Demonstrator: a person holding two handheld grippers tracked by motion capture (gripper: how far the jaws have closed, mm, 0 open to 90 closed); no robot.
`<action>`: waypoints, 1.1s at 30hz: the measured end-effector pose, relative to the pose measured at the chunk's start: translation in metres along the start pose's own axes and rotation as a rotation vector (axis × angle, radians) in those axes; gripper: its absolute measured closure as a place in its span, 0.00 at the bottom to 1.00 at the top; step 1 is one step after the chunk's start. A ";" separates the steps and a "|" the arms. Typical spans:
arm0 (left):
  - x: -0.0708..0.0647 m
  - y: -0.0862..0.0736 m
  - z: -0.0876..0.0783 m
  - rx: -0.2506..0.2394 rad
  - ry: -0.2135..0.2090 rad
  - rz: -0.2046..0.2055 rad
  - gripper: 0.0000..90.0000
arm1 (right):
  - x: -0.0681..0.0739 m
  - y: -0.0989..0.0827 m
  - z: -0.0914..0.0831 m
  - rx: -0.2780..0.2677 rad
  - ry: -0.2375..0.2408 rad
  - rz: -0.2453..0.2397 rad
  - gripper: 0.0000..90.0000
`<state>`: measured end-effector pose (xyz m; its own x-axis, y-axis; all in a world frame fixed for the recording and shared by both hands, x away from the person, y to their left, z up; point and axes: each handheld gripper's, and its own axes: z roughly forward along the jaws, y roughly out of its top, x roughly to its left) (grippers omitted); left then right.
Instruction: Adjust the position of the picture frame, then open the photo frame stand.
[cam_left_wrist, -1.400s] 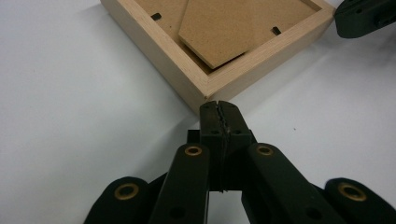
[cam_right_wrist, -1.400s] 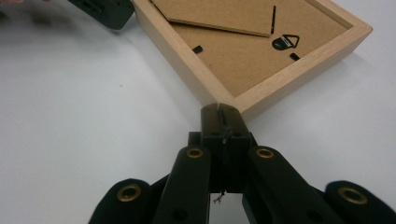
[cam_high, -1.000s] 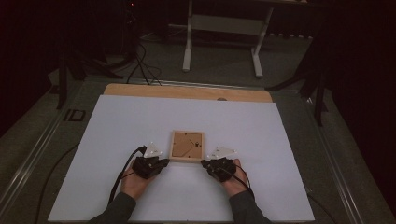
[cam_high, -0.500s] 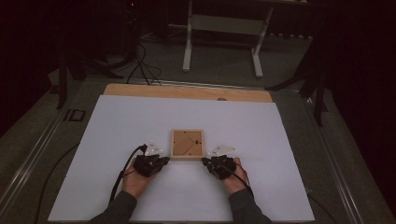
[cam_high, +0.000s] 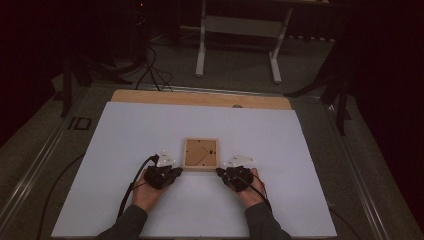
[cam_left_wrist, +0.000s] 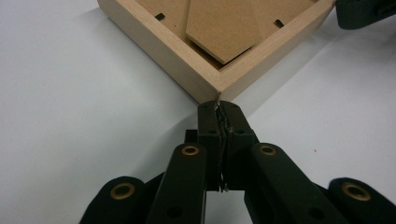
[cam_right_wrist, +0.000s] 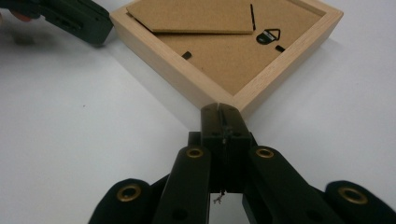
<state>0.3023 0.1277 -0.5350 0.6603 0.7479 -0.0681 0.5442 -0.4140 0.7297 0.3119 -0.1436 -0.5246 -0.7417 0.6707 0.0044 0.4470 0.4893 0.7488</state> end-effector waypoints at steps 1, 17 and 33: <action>0.000 0.000 0.000 -0.003 0.000 -0.002 0.98 | 0.000 0.000 0.000 -0.006 0.001 0.000 1.00; 0.002 0.001 -0.011 -0.054 -0.014 -0.005 0.75 | -0.002 0.005 0.000 -0.068 -0.012 -0.006 0.99; 0.002 0.007 -0.015 -0.092 0.025 -0.030 0.65 | -0.010 0.007 -0.002 -0.121 -0.042 0.036 1.00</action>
<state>0.3002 0.1340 -0.5199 0.6309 0.7722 -0.0746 0.5130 -0.3431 0.7868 0.3214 -0.1482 -0.5177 -0.7034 0.7107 0.0068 0.4074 0.3954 0.8232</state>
